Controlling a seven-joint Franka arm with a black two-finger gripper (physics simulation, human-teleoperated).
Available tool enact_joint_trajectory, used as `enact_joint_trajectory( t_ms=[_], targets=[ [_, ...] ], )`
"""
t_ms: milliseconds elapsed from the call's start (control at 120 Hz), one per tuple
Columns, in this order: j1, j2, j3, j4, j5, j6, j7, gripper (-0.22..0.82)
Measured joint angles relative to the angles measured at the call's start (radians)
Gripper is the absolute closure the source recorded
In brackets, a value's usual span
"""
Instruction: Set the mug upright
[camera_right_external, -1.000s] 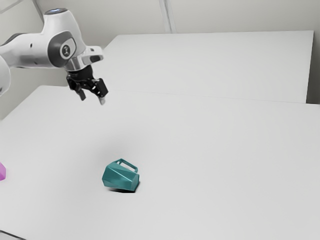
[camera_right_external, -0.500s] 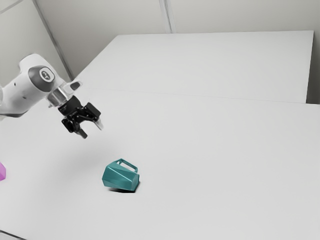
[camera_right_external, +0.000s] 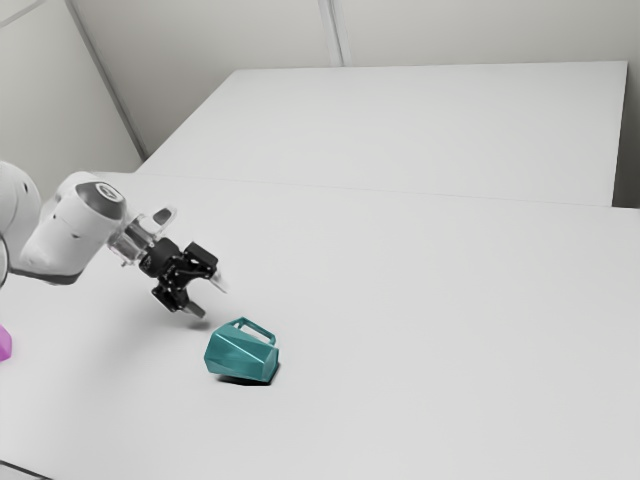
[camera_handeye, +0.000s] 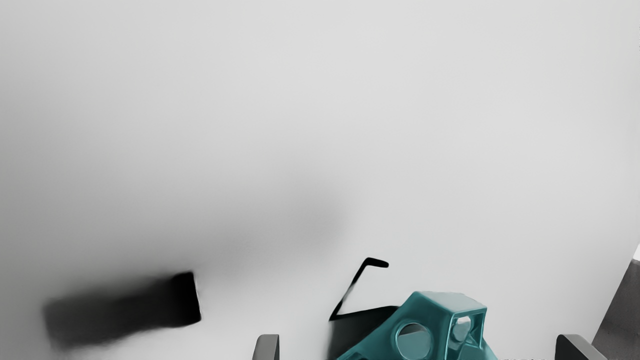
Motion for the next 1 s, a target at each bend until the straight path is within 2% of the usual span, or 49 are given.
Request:
enact_joint_trajectory(
  t_ms=[217,1000],
  targets=[
    [0.001,0.015,0.000,-0.048,-0.046,-0.014,0.058,0.00],
    [-0.063,-0.088,0.015,-0.143,-0.072,-0.027,0.125,0.00]
  ],
)
